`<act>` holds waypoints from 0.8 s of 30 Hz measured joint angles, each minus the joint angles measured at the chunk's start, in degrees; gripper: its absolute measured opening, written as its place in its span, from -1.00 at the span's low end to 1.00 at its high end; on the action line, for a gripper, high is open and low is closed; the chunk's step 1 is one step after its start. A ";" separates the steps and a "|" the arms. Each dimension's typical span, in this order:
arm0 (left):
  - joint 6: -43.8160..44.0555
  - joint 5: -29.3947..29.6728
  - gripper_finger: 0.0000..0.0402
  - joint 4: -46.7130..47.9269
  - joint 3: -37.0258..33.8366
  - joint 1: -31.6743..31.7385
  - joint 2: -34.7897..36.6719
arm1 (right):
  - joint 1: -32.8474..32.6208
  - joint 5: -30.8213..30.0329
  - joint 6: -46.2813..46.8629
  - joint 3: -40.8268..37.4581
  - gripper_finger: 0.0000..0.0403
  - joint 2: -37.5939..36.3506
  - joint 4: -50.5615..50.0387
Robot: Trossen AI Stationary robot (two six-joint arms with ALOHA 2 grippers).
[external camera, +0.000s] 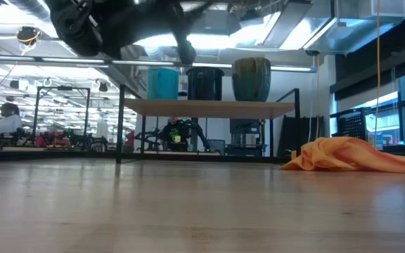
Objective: Stack small to large cups/mugs on shelf
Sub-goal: Return to Home Position
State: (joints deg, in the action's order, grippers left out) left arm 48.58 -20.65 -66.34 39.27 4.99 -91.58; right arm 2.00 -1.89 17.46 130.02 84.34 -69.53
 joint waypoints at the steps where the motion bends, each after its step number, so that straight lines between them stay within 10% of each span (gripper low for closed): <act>1: 1.17 -0.63 -0.79 -2.56 0.00 -0.06 0.26 | -2.66 -0.56 0.52 -0.03 -0.43 -0.70 0.11; 8: -0.20 -8.79 -0.79 -11.53 0.00 3.43 8.65 | -18.07 -6.94 -2.36 -0.24 -0.43 0.65 5.54; 15: -12.67 -6.11 -0.79 29.83 0.07 13.07 32.61 | -27.16 -13.08 -2.40 -7.16 -0.43 1.30 8.93; 24: -21.27 13.38 -0.79 67.57 5.02 11.19 56.10 | -28.44 -10.53 -4.25 -45.47 -0.43 -14.14 52.50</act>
State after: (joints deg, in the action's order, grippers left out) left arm 27.31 -7.27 1.23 44.28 16.18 -35.48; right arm -26.44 -12.42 13.21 84.54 70.21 -17.04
